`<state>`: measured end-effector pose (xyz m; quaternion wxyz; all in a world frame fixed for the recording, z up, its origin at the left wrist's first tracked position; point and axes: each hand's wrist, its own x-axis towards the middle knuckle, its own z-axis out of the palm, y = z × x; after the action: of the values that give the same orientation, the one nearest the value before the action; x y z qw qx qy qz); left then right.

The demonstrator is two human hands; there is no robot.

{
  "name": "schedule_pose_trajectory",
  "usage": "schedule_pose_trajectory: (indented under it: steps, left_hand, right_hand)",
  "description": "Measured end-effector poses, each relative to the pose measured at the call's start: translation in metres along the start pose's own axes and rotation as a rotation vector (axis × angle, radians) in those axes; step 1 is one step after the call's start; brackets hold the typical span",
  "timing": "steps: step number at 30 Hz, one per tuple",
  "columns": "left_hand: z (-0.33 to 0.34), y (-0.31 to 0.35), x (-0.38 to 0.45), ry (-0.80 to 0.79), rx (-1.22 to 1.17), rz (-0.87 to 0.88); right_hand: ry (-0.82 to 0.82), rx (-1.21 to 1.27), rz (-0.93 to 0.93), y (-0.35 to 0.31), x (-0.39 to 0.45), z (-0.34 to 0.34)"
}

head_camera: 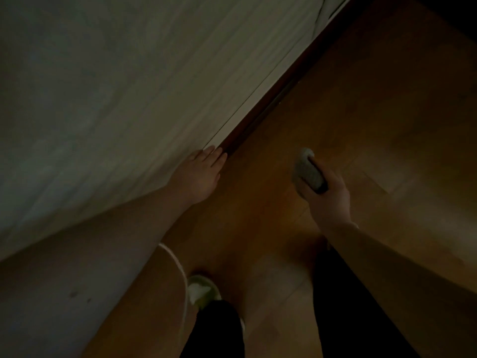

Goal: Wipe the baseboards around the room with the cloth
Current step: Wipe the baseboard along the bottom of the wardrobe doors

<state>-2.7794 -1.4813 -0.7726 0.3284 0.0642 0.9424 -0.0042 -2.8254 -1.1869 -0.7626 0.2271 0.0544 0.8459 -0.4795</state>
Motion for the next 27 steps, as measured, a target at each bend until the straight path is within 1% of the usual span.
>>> schedule_pose_trajectory:
  steps: [2,5,8,10,12,14,16,18,21,24,27]
  left_hand:
    - [0.000,0.003,0.024,0.011,-0.006,0.007]
    - [0.003,0.007,0.060,0.025,0.007,0.081]
    - [0.009,0.006,0.102,0.087,0.033,0.152]
    - [0.018,0.004,0.133,0.163,0.108,0.168]
    - [0.028,0.001,0.158,0.228,0.234,0.131]
    - [0.045,0.001,0.170,0.286,0.461,0.040]
    - [0.065,-0.003,0.174,0.306,0.696,-0.009]
    - [0.076,-0.005,0.174,0.308,0.835,-0.036]
    - [0.083,-0.011,0.181,0.305,0.958,-0.057]
    - [0.084,-0.013,0.181,0.331,1.046,-0.049]
    - [0.078,-0.014,0.168,0.291,1.056,-0.028]
  right_hand:
    - [0.005,-0.009,0.007,0.012,0.011,0.005]
    - [0.024,0.037,0.012,0.031,0.031,0.019]
    - [0.068,0.103,-0.040,0.054,0.065,0.047]
    - [0.119,0.120,-0.090,0.068,0.099,0.068]
    - [0.179,0.138,-0.110,0.082,0.138,0.086]
    - [0.242,0.134,-0.112,0.091,0.177,0.099]
    - [0.290,0.133,-0.131,0.099,0.214,0.109]
    - [0.309,0.122,-0.161,0.103,0.250,0.111]
    - [0.313,0.077,-0.159,0.105,0.294,0.108]
    - [0.299,0.054,-0.133,0.101,0.318,0.100]
    - [0.152,0.016,-0.082,0.081,0.318,0.107]
